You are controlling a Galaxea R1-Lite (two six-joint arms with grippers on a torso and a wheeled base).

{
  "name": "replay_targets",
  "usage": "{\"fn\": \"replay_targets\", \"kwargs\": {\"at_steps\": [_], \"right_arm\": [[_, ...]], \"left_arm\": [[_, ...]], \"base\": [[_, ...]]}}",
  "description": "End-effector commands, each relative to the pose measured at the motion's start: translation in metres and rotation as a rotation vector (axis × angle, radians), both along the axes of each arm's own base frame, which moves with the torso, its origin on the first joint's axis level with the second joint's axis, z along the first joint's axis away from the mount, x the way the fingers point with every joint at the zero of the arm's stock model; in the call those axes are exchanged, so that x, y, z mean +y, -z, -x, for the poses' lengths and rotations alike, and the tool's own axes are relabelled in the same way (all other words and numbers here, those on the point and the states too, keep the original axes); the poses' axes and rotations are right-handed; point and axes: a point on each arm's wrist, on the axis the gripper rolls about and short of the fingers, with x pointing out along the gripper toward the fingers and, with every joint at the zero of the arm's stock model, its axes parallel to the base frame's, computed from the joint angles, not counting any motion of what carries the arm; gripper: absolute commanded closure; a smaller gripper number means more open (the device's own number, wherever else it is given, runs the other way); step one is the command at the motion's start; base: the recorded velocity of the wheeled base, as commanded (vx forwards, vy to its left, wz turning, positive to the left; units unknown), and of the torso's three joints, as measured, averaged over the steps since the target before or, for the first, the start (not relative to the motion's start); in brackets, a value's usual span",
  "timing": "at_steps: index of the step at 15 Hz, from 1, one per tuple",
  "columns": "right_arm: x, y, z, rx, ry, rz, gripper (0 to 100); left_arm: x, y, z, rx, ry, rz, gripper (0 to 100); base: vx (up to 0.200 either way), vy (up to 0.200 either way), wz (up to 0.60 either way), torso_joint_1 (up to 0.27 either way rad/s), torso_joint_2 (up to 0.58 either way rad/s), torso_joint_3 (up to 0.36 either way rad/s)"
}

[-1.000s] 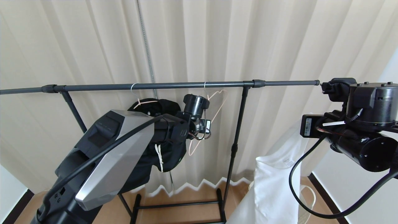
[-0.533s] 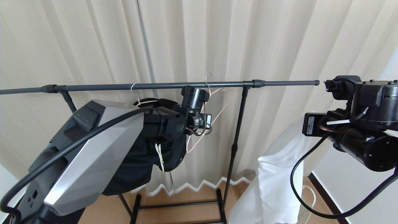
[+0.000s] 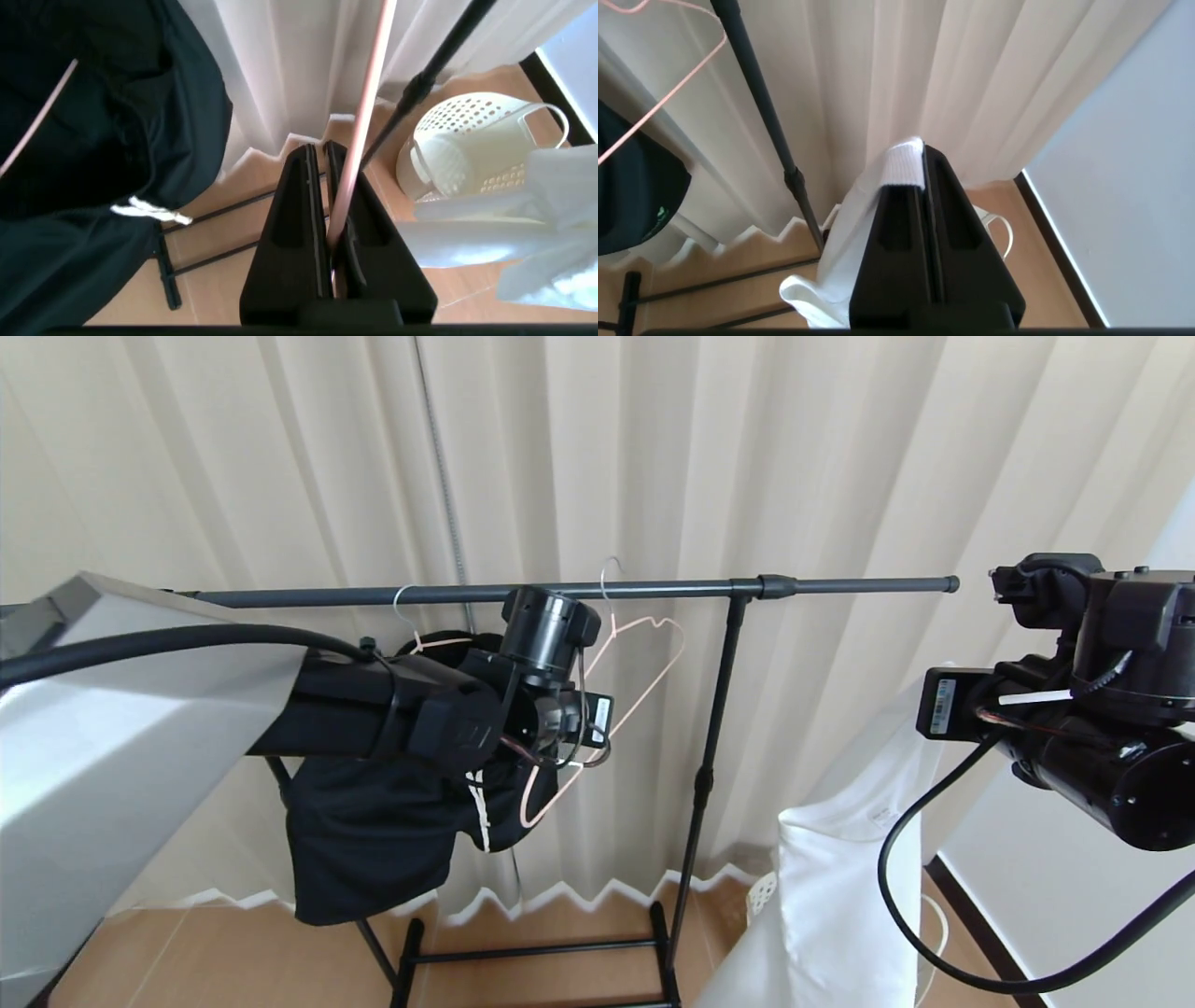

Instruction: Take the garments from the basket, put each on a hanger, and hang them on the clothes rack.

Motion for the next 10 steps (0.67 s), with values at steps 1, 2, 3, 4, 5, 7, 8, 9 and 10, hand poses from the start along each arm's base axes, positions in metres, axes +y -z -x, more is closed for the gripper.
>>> {"fn": "replay_targets", "kwargs": {"at_steps": [1, 2, 3, 4, 5, 7, 8, 9, 10], "right_arm": [[0.000, -0.001, 0.001, -0.002, -0.001, -0.001, 100], [0.000, 0.000, 0.000, -0.001, -0.001, -0.001, 100], [0.000, 0.001, 0.000, 0.003, 0.000, 0.000, 100], [0.000, 0.001, 0.000, 0.001, 0.000, -0.001, 100], [0.000, 0.002, 0.000, 0.006, 0.000, 0.001, 100], [0.001, 0.005, -0.002, 0.016, -0.001, 0.007, 100], [0.002, 0.007, -0.004, 0.024, 0.001, 0.011, 100], [0.003, 0.009, -0.006, 0.031, 0.002, 0.015, 100], [0.004, 0.010, -0.008, 0.033, 0.005, 0.017, 100]], "left_arm": [[0.015, -0.019, 0.030, -0.039, 0.023, 0.010, 100], [0.021, -0.017, 0.041, -0.053, 0.035, 0.003, 100], [0.029, -0.013, 0.052, -0.063, 0.045, 0.002, 100], [0.030, -0.012, 0.055, -0.064, 0.048, -0.001, 100], [0.041, -0.002, 0.073, -0.085, 0.080, -0.010, 100], [0.061, 0.018, 0.100, -0.171, 0.184, -0.033, 100], [0.067, 0.026, 0.110, -0.205, 0.223, -0.044, 100], [0.073, 0.034, 0.118, -0.218, 0.252, -0.051, 100], [0.077, 0.043, 0.126, -0.221, 0.288, -0.043, 100]], "base": [[0.000, 0.000, 0.00, 0.000, 0.00, 0.000], [0.000, 0.000, 0.00, 0.000, 0.00, 0.000], [0.000, 0.000, 0.00, 0.000, 0.00, 0.000], [0.000, 0.000, 0.00, 0.000, 0.00, 0.000], [0.000, 0.000, 0.00, 0.000, 0.00, 0.000], [0.000, 0.000, 0.00, 0.000, 0.00, 0.000], [0.000, 0.000, 0.00, 0.000, 0.00, 0.000], [0.000, 0.000, 0.00, 0.000, 0.00, 0.000], [0.000, 0.000, 0.00, 0.000, 0.00, 0.000]]}}
